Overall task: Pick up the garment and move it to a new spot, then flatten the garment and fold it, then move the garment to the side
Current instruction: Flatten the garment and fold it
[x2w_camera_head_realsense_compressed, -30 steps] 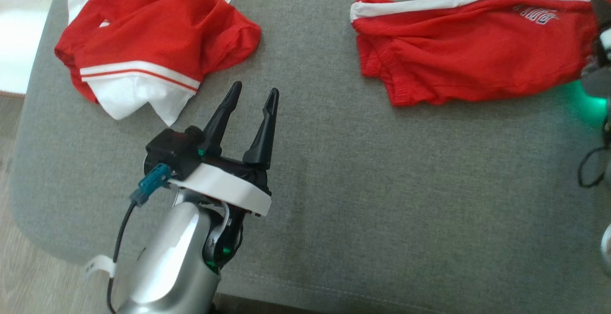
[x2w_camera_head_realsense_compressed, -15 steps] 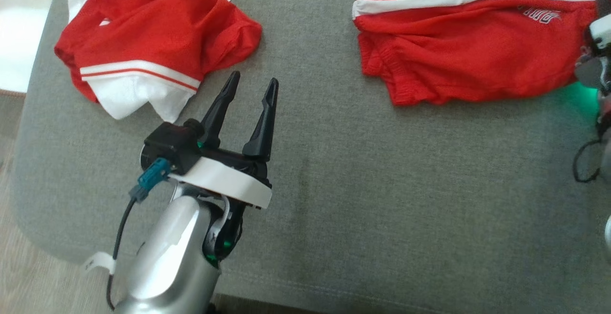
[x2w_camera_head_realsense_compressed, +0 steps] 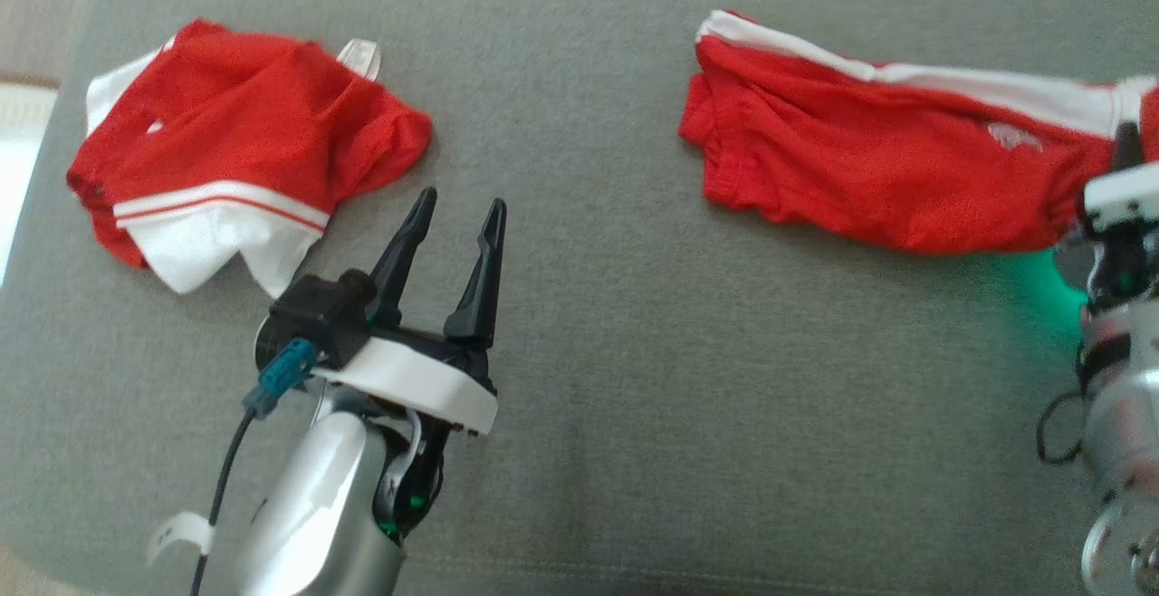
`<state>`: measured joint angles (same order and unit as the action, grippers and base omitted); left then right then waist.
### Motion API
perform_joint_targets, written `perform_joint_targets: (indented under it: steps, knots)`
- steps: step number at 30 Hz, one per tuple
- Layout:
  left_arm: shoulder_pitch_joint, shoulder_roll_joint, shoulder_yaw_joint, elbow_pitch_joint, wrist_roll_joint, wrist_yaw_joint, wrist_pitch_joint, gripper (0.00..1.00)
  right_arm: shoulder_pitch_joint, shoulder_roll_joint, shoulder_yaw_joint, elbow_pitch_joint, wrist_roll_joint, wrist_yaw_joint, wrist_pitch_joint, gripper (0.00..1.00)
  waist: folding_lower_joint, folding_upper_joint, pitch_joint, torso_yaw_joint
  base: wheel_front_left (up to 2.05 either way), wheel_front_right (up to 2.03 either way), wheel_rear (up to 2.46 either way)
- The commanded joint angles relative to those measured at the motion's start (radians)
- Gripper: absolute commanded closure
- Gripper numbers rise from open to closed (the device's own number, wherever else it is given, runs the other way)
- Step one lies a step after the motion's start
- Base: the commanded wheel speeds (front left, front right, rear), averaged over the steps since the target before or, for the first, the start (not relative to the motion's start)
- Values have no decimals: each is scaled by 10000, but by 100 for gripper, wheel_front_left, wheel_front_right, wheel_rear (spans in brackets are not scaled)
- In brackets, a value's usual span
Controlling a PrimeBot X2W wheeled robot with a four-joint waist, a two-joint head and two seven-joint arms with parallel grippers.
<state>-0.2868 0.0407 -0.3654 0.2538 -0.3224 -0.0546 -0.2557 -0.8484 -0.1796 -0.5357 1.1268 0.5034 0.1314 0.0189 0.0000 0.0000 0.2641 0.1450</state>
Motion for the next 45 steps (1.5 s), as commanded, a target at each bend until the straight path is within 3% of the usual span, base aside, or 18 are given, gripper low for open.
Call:
perform_joint_targets:
  steps: [1,10,17,24,32,45]
  knots:
    - [-95,95,423,-283,66,-47,-61,0,125,37,137,-422,32,-7,-165,100,0,0,-395,-314,0,0,0]
    - [284,95,526,-270,92,-78,-61,0,1362,102,-436,-433,-332,-7,-765,100,0,0,-828,-552,0,0,0]
    - [331,95,568,-154,190,-192,-61,0,1289,460,-186,-912,-671,-7,-1143,100,0,0,-830,-569,0,0,0]
    - [377,95,544,17,180,-254,-61,0,1451,1044,1599,-2661,161,-7,-1044,100,0,0,-1106,-443,0,0,0]
    - [419,95,521,28,131,-261,-61,0,2165,1236,3969,-4254,1582,-7,-719,100,0,0,-1228,-51,0,0,0]
    - [371,95,325,-64,-59,-196,-61,0,1689,1283,5800,-3159,1820,-7,-1223,100,0,0,-787,810,0,0,0]
